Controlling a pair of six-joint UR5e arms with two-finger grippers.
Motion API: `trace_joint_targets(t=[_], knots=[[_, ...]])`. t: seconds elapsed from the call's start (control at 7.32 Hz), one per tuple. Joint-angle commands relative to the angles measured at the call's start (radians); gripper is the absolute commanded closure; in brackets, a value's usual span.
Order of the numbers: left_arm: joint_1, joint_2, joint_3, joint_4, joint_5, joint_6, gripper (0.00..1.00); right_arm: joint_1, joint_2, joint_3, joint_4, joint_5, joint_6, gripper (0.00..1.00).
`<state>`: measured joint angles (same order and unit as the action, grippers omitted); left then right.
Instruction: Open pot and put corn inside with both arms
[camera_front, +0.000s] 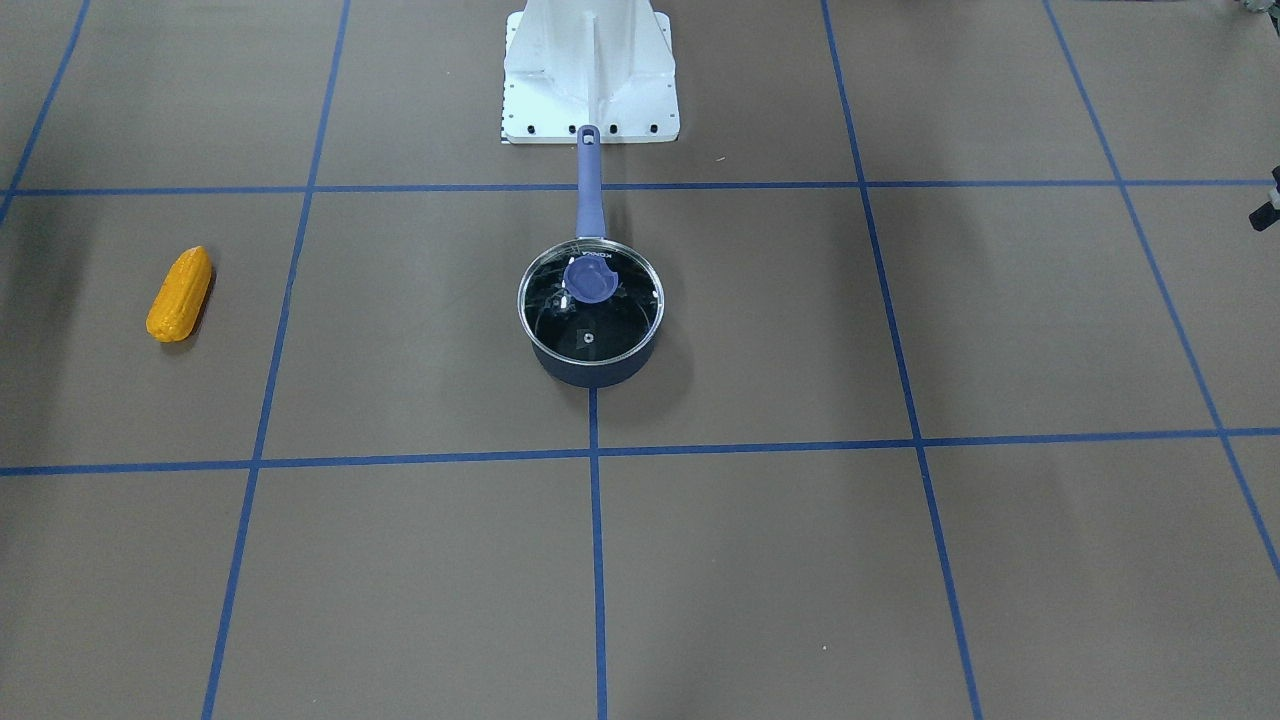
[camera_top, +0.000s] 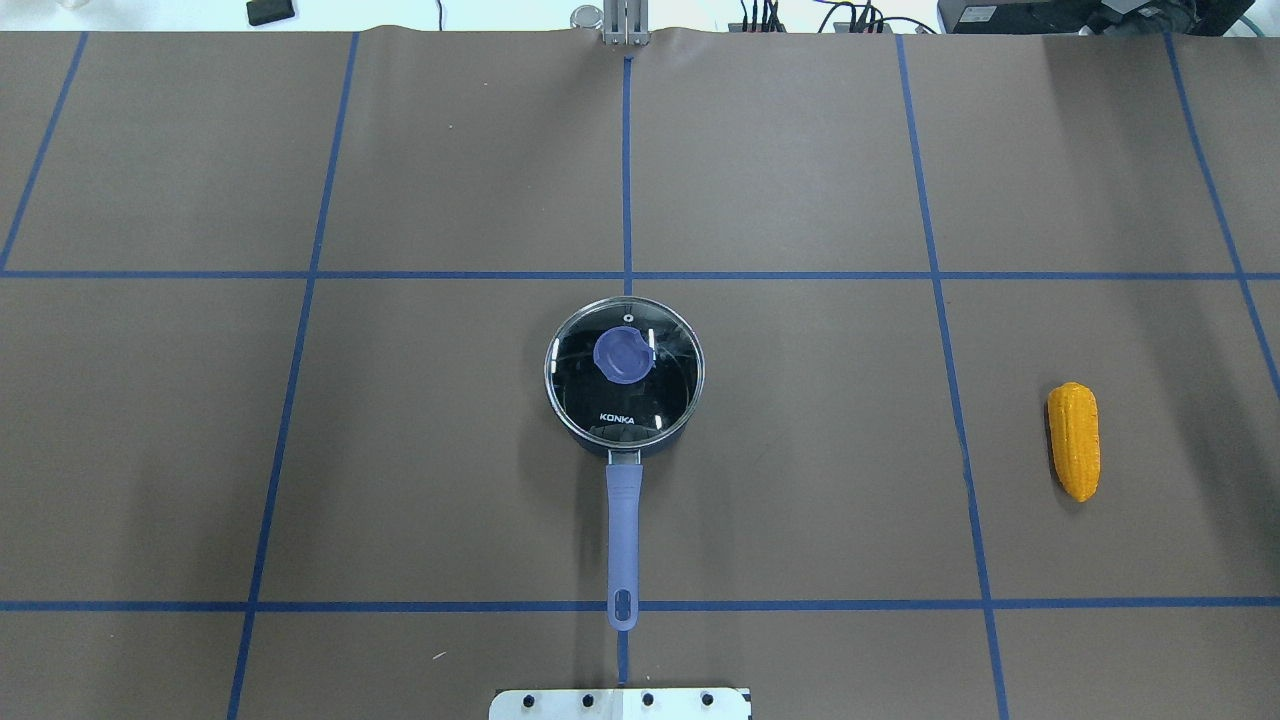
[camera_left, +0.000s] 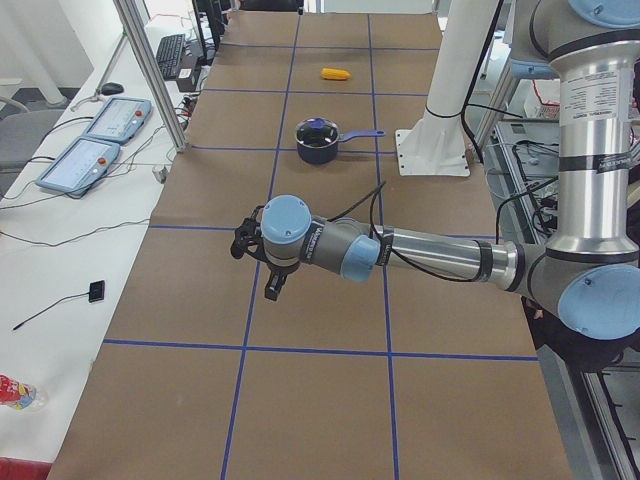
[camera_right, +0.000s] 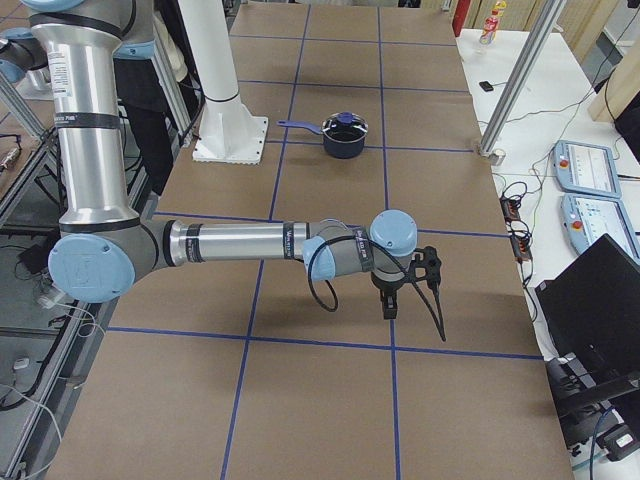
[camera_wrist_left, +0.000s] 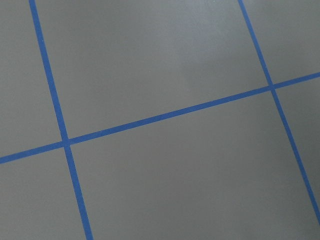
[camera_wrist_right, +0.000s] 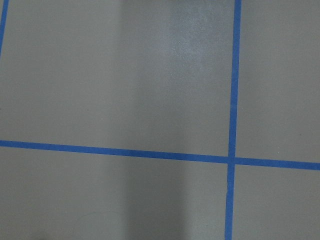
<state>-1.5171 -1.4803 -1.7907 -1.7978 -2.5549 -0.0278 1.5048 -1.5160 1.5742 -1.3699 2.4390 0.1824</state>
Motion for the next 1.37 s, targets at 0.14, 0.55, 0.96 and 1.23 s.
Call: trace_joint_targets(t=[0.14, 0.55, 0.96, 1.23], knots=[[0.000, -0.002, 0.002, 0.000, -0.001, 0.000, 0.02, -0.002, 0.008, 0.000, -0.002, 0.003, 0.009, 0.00], [0.003, -0.018, -0.031, -0.008, -0.002, -0.099, 0.02, -0.020, 0.060, -0.063, -0.009, 0.005, 0.014, 0.00], [0.134, -0.127, -0.114, -0.002, 0.016, -0.375, 0.02, -0.090, 0.066, -0.007, 0.000, 0.028, 0.040, 0.00], [0.245, -0.245, -0.151, -0.002, 0.022, -0.605, 0.02, -0.124, 0.066, 0.051, 0.003, 0.026, 0.136, 0.00]])
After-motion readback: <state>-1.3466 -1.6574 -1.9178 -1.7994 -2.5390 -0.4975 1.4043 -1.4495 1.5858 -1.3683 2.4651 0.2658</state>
